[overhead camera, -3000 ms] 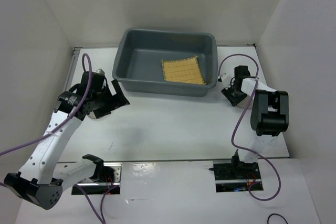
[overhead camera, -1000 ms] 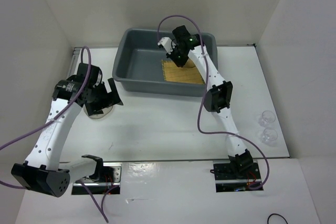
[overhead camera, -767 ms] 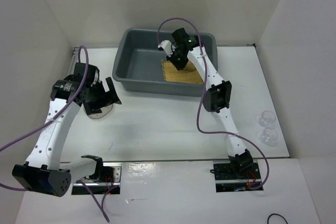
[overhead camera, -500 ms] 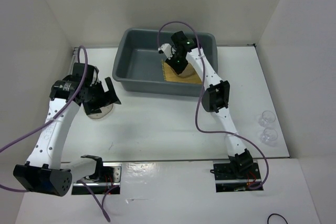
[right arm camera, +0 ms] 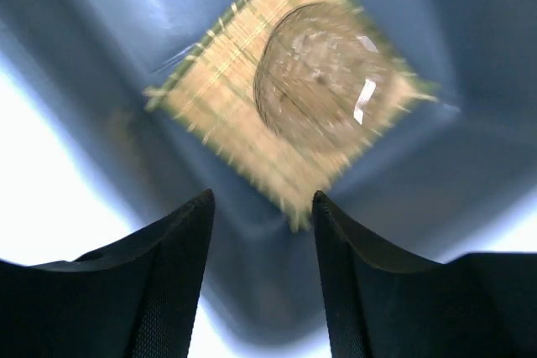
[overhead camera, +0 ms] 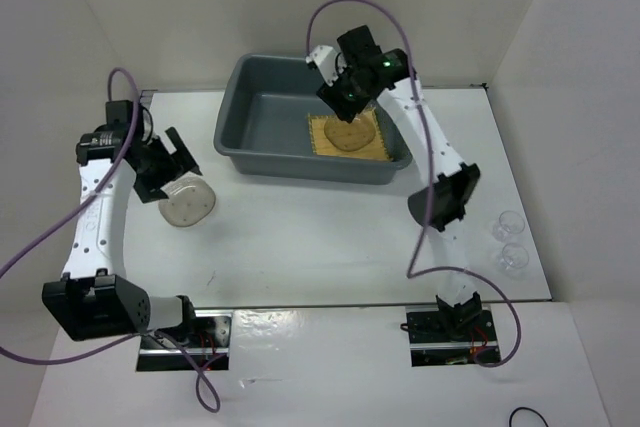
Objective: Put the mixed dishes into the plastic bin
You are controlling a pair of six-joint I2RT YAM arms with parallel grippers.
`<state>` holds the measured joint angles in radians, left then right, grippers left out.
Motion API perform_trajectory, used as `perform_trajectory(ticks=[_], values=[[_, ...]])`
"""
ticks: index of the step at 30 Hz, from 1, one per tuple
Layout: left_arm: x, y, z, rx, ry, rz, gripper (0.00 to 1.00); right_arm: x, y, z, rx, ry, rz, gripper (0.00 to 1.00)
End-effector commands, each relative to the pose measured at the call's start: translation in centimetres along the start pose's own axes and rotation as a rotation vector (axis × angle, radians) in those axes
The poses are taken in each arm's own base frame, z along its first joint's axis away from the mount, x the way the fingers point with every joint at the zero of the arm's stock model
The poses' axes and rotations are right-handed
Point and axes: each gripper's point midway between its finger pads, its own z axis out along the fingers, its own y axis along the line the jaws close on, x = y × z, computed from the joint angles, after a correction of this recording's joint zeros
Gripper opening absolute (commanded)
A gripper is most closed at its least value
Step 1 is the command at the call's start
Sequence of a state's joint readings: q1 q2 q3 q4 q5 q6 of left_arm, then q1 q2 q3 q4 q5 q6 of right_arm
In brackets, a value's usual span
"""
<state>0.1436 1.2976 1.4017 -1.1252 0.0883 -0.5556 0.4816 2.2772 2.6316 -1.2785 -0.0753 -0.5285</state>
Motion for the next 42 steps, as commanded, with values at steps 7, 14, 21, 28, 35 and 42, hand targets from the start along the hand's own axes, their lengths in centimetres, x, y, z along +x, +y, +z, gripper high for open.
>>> perform_trajectory(ticks=[7, 14, 21, 28, 35, 42], values=[[-2.5, 6.5, 9.0, 0.134, 0.083, -0.394, 1.00, 3.4, -1.0, -18.5, 0.360, -0.104, 0.004, 0.63], [-2.1, 9.7, 12.5, 0.067, 0.121, -0.461, 1.00, 6.7, -1.8, -25.5, 0.500, -0.037, 0.017, 0.73], [-0.8, 12.1, 14.8, 0.014, 0.176, -0.496, 1.00, 11.8, 1.0, -23.3, 0.436, 0.076, 0.064, 0.73], [-0.2, 13.6, 15.5, 0.003, 0.181, -0.523, 1.00, 14.4, 2.0, -21.8, 0.421, 0.143, 0.074, 0.73], [0.0, 13.5, 18.0, 0.053, 0.212, -0.534, 0.95, 16.6, 2.5, -20.4, 0.429, 0.209, 0.065, 0.73], [-0.5, 12.1, 19.3, 0.166, 0.232, -0.551, 0.72, 18.0, 3.1, -20.0, 0.421, 0.227, 0.053, 0.73]])
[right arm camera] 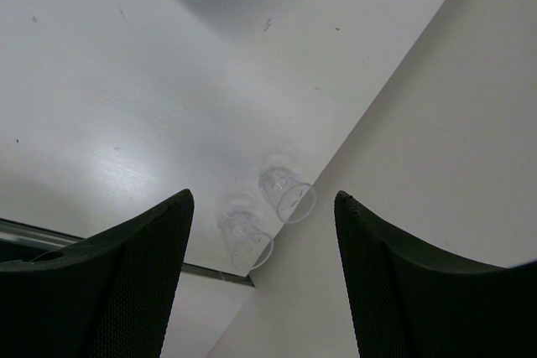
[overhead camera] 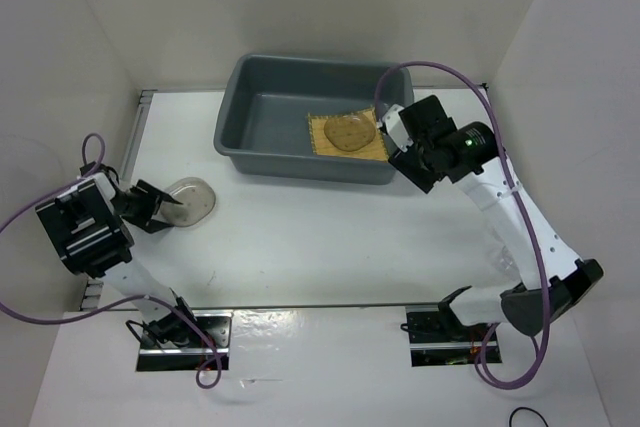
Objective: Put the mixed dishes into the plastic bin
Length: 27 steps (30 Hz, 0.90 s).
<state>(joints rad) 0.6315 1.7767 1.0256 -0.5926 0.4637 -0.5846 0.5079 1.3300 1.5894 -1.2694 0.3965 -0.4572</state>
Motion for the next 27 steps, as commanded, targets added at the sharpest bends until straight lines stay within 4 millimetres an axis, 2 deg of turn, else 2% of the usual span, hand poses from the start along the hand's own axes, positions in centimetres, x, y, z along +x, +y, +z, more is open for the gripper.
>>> perform_trajectory(ticks=[1, 3, 4, 6, 7, 10, 11, 12, 13, 14, 15, 16, 18, 19, 21, 22, 25, 27], values=[[-0.5, -0.5, 1.6, 0.066, 0.013, 0.023, 0.67, 0.2, -0.4, -0.4, 0.042, -0.041, 0.032, 0.73], [-0.6, -0.8, 2.0, 0.093, 0.025, 0.025, 0.49, 1.3, 0.3, 0.4, 0.038, -0.010, 0.019, 0.73], [-0.6, -0.8, 2.0, 0.093, 0.025, 0.024, 0.28, 2.1, 0.6, 1.0, 0.048, 0.015, 0.021, 0.73], [-0.9, -1.0, 2.2, 0.100, 0.031, 0.024, 0.10, 3.0, 0.8, 1.5, 0.066, 0.032, 0.017, 0.73], [-0.9, -1.0, 2.2, 0.100, 0.031, 0.024, 0.00, 3.5, 1.2, 2.3, 0.074, 0.045, 0.013, 0.73], [-0.9, -1.5, 2.2, 0.126, 0.044, 0.035, 0.00, 4.5, 0.9, 3.2, 0.125, 0.049, 0.002, 0.76], [-1.1, -2.1, 1.3, 0.141, 0.017, 0.054, 0.00, 4.5, 1.3, 4.6, 0.150, 0.033, 0.014, 0.78], [-1.3, -2.9, 0.5, 0.159, 0.003, 0.068, 0.00, 6.1, 1.3, 5.5, 0.193, 0.065, 0.010, 0.83], [-1.1, -3.2, -0.2, 0.162, -0.002, 0.061, 0.00, 6.5, 1.3, 6.0, 0.228, 0.061, 0.020, 0.86], [-1.5, -4.6, -2.0, 0.189, -0.051, 0.097, 0.00, 5.6, 0.4, 6.6, 0.303, 0.003, 0.070, 0.90], [-1.6, -5.5, -3.1, 0.211, -0.068, 0.104, 0.00, 6.8, -1.2, 6.0, 0.424, 0.016, 0.124, 0.99], [-1.3, -6.3, -4.3, 0.226, -0.071, 0.100, 0.00, 8.7, -1.2, 7.0, 0.467, 0.054, 0.147, 0.99], [-1.6, -9.0, -7.8, 0.289, -0.138, 0.147, 0.00, 9.3, -3.0, 6.6, 0.565, 0.006, 0.258, 0.99], [-1.1, -10.4, -9.7, 0.332, -0.163, 0.156, 0.00, 10.6, -3.7, 7.1, 0.602, 0.032, 0.320, 0.99], [-1.0, -12.5, -12.3, 0.392, -0.202, 0.170, 0.00, 10.9, -4.9, 7.0, 0.640, -0.004, 0.428, 0.99], [-0.9, -13.4, -13.4, 0.422, -0.217, 0.153, 0.00, 11.7, -5.2, 7.4, 0.644, 0.007, 0.494, 0.99], [0.4, -16.2, -16.4, 0.503, -0.246, 0.160, 0.00, 12.3, -4.9, 8.3, 0.634, -0.020, 0.553, 0.99], [1.5, -18.1, -17.0, 0.532, -0.251, 0.182, 0.00, 13.2, -4.2, 8.9, 0.644, -0.024, 0.564, 0.99]])
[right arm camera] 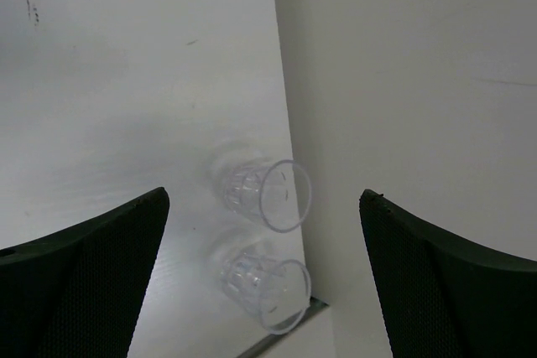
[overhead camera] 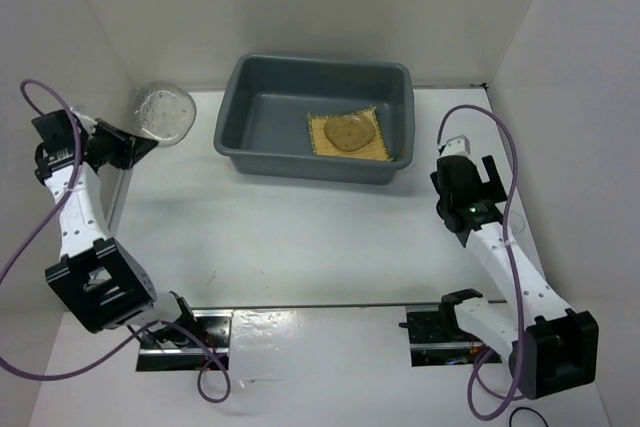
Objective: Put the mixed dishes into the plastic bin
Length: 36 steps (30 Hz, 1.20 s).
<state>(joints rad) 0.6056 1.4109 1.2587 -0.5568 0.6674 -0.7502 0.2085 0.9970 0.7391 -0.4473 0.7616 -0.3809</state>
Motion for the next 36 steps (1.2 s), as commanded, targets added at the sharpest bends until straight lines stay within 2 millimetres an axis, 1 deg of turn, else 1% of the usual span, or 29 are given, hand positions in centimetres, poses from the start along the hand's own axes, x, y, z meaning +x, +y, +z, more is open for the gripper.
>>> perform_trajectory(ticks=[1, 2, 3, 5, 6, 7, 8, 9, 10, 11, 12, 13, 14, 15, 16, 17, 18, 19, 21, 22, 23, 24, 25, 26, 30, 31, 33, 34, 36], values=[[1.2, -4.5, 0.0, 0.090, 0.025, -0.036, 0.00, -1.1, -0.2, 0.4, 0.045, -0.108, 0.181, 0.99], [1.9, -6.6, 0.2, 0.118, 0.037, -0.013, 0.00, -1.0, -0.1, 0.2, 0.042, -0.126, 0.195, 0.99], [1.9, -7.8, 0.3, 0.118, 0.018, 0.019, 0.00, -0.3, 0.4, 0.4, 0.039, -0.120, 0.201, 0.99], [2.6, -8.9, 2.2, 0.086, 0.051, 0.053, 0.00, -0.4, 1.1, 0.1, -0.004, -0.158, 0.224, 0.99], [3.5, -11.8, 2.5, 0.089, 0.054, 0.117, 0.00, -0.2, 1.2, 0.0, -0.014, -0.164, 0.225, 0.99], [3.9, -12.3, 4.2, 0.067, 0.082, 0.125, 0.00, -0.5, 1.1, 0.0, -0.010, -0.175, 0.235, 0.99], [5.9, -14.1, 5.2, 0.084, 0.123, 0.179, 0.00, -0.5, 1.1, 0.0, -0.010, -0.175, 0.235, 0.99], [6.4, -14.9, 6.0, 0.066, 0.127, 0.197, 0.00, -0.5, 1.3, -0.1, -0.028, -0.180, 0.232, 0.99], [6.2, -17.3, 7.1, 0.086, 0.121, 0.237, 0.00, -0.5, 1.3, -0.1, -0.028, -0.180, 0.232, 0.99], [6.9, -18.5, 8.0, 0.082, 0.131, 0.257, 0.00, -0.9, 1.0, -0.3, -0.024, -0.193, 0.244, 0.99], [9.3, -19.4, 8.6, 0.063, 0.185, 0.306, 0.00, -1.1, 0.9, -0.5, -0.030, -0.207, 0.252, 0.99], [10.2, -18.5, 11.9, 0.005, 0.225, 0.314, 0.00, -1.3, 1.1, -0.7, -0.037, -0.213, 0.238, 0.99], [10.2, -21.7, 10.9, 0.046, 0.210, 0.342, 0.00, -1.4, 0.9, -0.8, -0.035, -0.221, 0.245, 0.99], [12.5, -20.8, 14.6, -0.005, 0.272, 0.363, 0.00, -1.6, 1.1, -1.0, -0.044, -0.229, 0.240, 0.99], [13.2, -21.4, 15.5, -0.011, 0.283, 0.375, 0.00, -1.7, 0.9, -1.2, -0.041, -0.238, 0.248, 0.99], [12.8, -25.8, 12.3, 0.095, 0.230, 0.412, 0.00, -1.8, 1.1, -1.3, -0.048, -0.244, 0.244, 0.99], [14.6, -23.4, 17.1, 0.045, 0.292, 0.372, 0.00, -2.1, 1.1, -1.6, -0.051, -0.259, 0.249, 0.99], [16.6, -24.4, 17.6, 0.122, 0.382, 0.358, 0.00, -2.1, 1.1, -1.6, -0.051, -0.259, 0.249, 0.99], [19.9, -22.4, 20.3, 0.061, 0.465, 0.334, 0.00, -2.1, 0.9, -1.7, -0.048, -0.266, 0.246, 0.99], [20.0, -22.5, 21.0, 0.044, 0.421, 0.344, 0.00, -2.2, 0.7, -1.9, -0.045, -0.273, 0.253, 0.99], [21.1, -21.4, 22.5, 0.023, 0.443, 0.344, 0.00, -2.2, 0.7, -1.9, -0.045, -0.273, 0.253, 0.99], [22.2, -21.3, 23.0, 0.022, 0.462, 0.322, 0.00, -2.3, 0.4, -2.1, -0.043, -0.282, 0.261, 0.99], [22.8, -22.3, 22.9, 0.081, 0.494, 0.307, 0.00, -2.3, 0.4, -2.1, -0.043, -0.282, 0.261, 0.99], [24.2, -21.2, 24.3, 0.063, 0.535, 0.292, 0.00, -2.3, 0.4, -2.1, -0.043, -0.282, 0.261, 0.99], [27.6, -21.4, 26.0, 0.102, 0.583, 0.282, 0.00, -2.5, 0.3, -2.4, -0.048, -0.300, 0.272, 0.99], [28.9, -21.0, 26.8, 0.111, 0.611, 0.279, 0.00, -2.6, 0.1, -2.5, -0.046, -0.306, 0.278, 0.99], [30.2, -20.2, 27.7, 0.093, 0.640, 0.257, 0.00, -2.6, 0.1, -2.5, -0.046, -0.306, 0.278, 0.99], [30.7, -18.8, 28.8, 0.066, 0.652, 0.249, 0.00, -2.6, -0.1, -2.7, -0.044, -0.313, 0.284, 0.99], [31.7, -17.9, 29.2, 0.045, 0.670, 0.250, 0.00, -2.6, -0.1, -2.7, -0.044, -0.313, 0.284, 0.99]])
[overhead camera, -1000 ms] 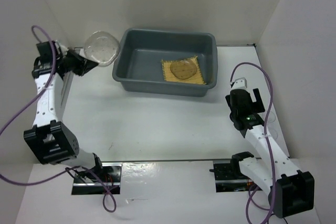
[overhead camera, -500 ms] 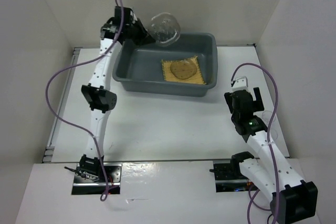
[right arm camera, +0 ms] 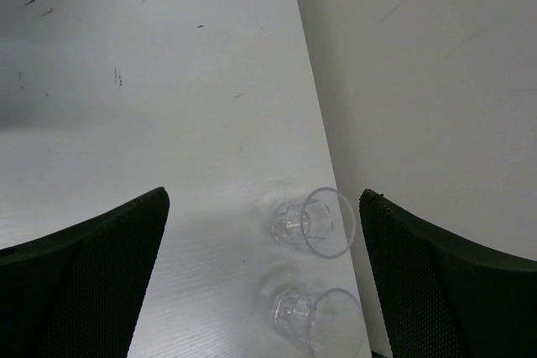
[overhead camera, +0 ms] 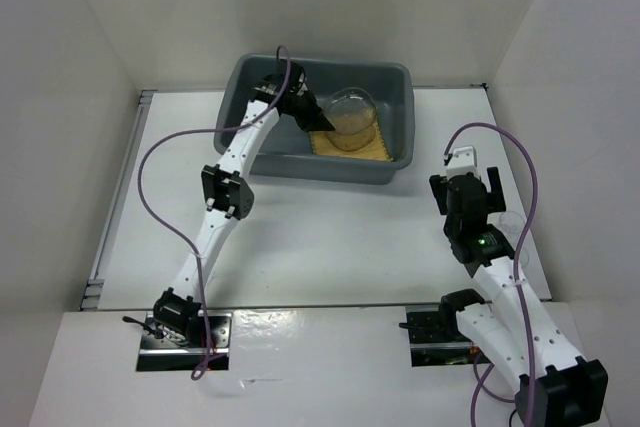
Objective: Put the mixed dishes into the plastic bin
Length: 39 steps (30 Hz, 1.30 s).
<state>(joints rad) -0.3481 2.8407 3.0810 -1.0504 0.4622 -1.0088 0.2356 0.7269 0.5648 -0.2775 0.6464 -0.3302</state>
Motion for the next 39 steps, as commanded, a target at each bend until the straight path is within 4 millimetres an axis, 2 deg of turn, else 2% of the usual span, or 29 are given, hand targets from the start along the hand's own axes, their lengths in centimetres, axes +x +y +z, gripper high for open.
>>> perform_trajectory(ticks=[1, 2, 4, 11, 17, 18, 21, 24, 25, 26, 28, 29, 30, 31, 33, 34, 36, 37, 38, 39], values=[[0.6, -0.8, 1.3, 0.057, 0.027, -0.008, 0.00, -2.1, -0.6, -0.2, 0.021, -0.073, 0.068, 0.99], [0.8, -0.9, 1.3, 0.062, 0.035, -0.008, 0.00, -2.2, -0.8, -0.4, 0.023, -0.080, 0.074, 0.99], [1.4, -0.2, 2.6, 0.051, 0.052, -0.009, 0.02, -2.2, -0.6, -0.4, 0.013, -0.083, 0.073, 0.99], [1.7, 1.5, 3.8, 0.019, 0.072, -0.021, 0.07, -2.2, -0.6, -0.4, 0.013, -0.083, 0.073, 0.99], [1.1, 2.1, 3.6, 0.007, 0.061, -0.023, 0.15, -2.3, -0.4, -0.4, 0.004, -0.086, 0.073, 0.99], [0.5, 2.2, 3.4, 0.013, 0.049, -0.025, 0.17, -2.3, -0.4, -0.4, 0.004, -0.086, 0.073, 0.99], [0.8, 1.9, 3.3, 0.026, 0.067, -0.025, 0.24, -2.3, -0.4, -0.4, 0.004, -0.086, 0.073, 0.99], [0.7, 0.9, 2.6, 0.051, 0.061, -0.011, 0.53, -2.3, -0.4, -0.4, 0.004, -0.086, 0.073, 0.99], [0.5, 0.5, 2.3, 0.052, 0.049, -0.007, 0.72, -2.3, -0.4, -0.4, 0.004, -0.086, 0.073, 0.99], [0.4, -0.5, 1.3, 0.068, 0.038, 0.005, 0.79, -2.3, -0.4, -0.4, 0.004, -0.086, 0.073, 0.99], [0.1, -0.7, 0.1, 0.040, 0.001, 0.035, 0.89, -2.3, -0.4, -0.4, 0.004, -0.086, 0.073, 0.99], [-0.1, -1.8, -1.6, 0.038, -0.028, 0.057, 0.94, -2.3, -0.4, -0.4, 0.004, -0.086, 0.073, 0.99], [-0.2, -1.8, -2.4, 0.017, -0.048, 0.088, 0.94, -2.4, -0.6, -0.5, 0.006, -0.094, 0.079, 0.99], [-1.0, -1.7, -4.4, -0.027, -0.099, 0.098, 0.94, -2.4, -0.6, -0.5, 0.006, -0.094, 0.079, 0.99], [-1.2, -1.6, -6.2, -0.078, -0.140, 0.133, 0.94, -2.4, -0.6, -0.5, 0.006, -0.094, 0.079, 0.99], [-2.0, -0.6, -8.2, -0.145, -0.190, 0.156, 0.94, -2.4, -0.6, -0.5, 0.006, -0.094, 0.079, 0.99], [-2.4, 0.9, -9.4, -0.225, -0.209, 0.173, 0.84, -2.4, -0.6, -0.5, 0.006, -0.094, 0.079, 0.99], [-3.1, 1.4, -11.3, -0.267, -0.239, 0.219, 0.66, -2.4, -0.6, -0.5, 0.006, -0.094, 0.079, 0.99], [-2.9, 2.6, -11.4, -0.325, -0.228, 0.214, 0.49, -2.4, -0.6, -0.5, 0.006, -0.094, 0.079, 0.99], [-2.7, 5.7, -11.0, -0.423, -0.191, 0.174, 0.36, -2.4, -0.6, -0.5, 0.006, -0.094, 0.079, 0.99]])
